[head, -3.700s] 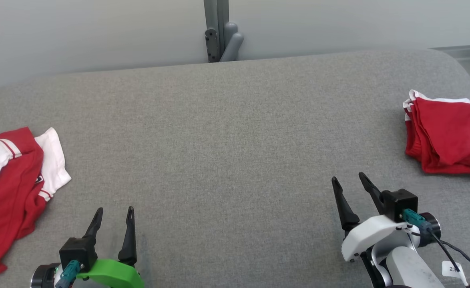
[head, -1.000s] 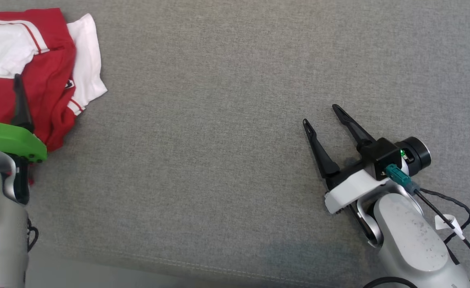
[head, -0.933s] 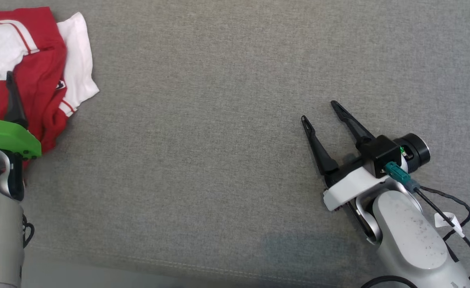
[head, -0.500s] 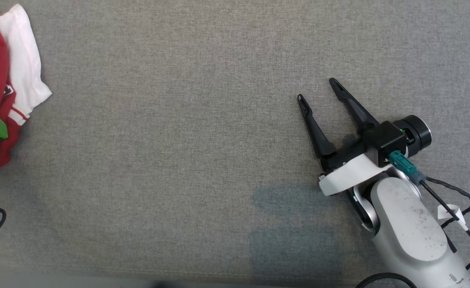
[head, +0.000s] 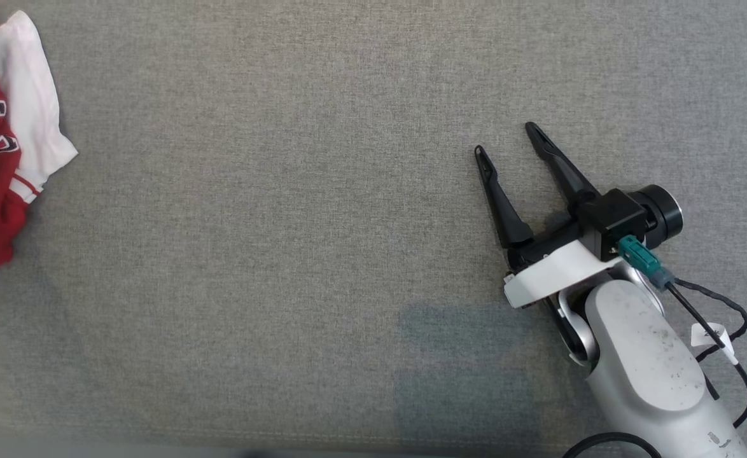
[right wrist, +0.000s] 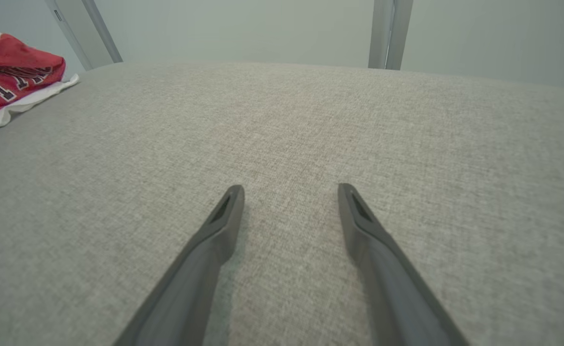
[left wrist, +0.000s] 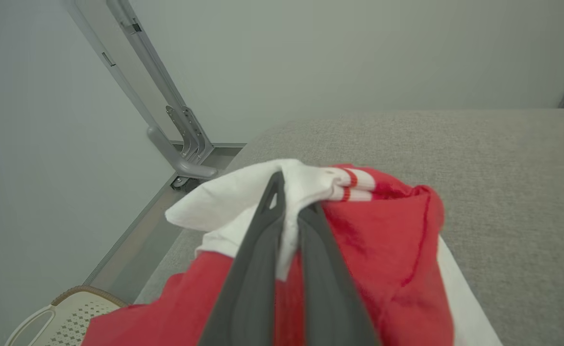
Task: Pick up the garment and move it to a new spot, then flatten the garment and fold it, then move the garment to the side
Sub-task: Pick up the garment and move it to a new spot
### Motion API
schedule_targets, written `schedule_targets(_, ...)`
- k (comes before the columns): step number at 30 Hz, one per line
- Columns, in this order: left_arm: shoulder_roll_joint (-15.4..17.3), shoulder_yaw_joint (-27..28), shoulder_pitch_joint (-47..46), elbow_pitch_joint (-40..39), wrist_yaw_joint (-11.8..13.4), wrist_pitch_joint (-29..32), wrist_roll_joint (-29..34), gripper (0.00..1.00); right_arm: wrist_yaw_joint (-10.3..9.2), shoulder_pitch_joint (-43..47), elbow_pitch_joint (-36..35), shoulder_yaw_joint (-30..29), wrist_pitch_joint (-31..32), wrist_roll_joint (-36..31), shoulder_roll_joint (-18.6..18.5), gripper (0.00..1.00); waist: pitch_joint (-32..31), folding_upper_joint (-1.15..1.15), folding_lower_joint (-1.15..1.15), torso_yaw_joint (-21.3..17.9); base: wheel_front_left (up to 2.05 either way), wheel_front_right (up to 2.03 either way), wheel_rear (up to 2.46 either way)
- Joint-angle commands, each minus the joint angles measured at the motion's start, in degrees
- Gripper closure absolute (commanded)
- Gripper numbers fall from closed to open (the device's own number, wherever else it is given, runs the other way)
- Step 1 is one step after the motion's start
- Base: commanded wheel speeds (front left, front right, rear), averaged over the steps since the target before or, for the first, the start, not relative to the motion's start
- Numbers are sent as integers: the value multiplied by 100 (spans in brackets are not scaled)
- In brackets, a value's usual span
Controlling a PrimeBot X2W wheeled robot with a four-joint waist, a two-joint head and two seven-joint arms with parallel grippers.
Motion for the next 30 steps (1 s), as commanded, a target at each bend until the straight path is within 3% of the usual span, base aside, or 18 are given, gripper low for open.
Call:
schedule_targets(1, 84, 17, 39, -174, -61, -1, 83, 100, -11, 209, 296, 1, 65, 74, -45, 0, -136, 0, 0, -1, 0, 0, 0)
schedule_targets(11, 274, -675, -464, -1501, -397, -1, 548, 100, -11, 320, 362, 9, 36, 525, 175, 0, -973, 0, 0, -244, 0, 0, 0)
schedule_targets(16, 206, -1352, -675, -1984, -436, -1, 409, 100, -11, 540, 403, -29, 35, 803, 207, 0, -1398, 0, 0, -545, 0, 0, 0)
schedule_targets(18, 208, -1884, -681, -2256, -435, 0, 135, 100, -11, 639, 358, -12, 35, 1012, 208, 0, -1572, 0, 0, -764, 0, 0, 0)
schedule_targets(24, -85, -2819, -372, -2609, -437, 0, -443, 100, -10, 766, 284, -68, 35, 1225, 208, 0, -1698, 0, 0, -1113, 0, 0, 0)
schedule_targets(30, -907, -3835, 95, -2405, -438, -1, -1020, 100, -10, 780, 251, -53, 35, 1327, 209, 0, -1698, 0, 0, -1580, 0, 0, 0)
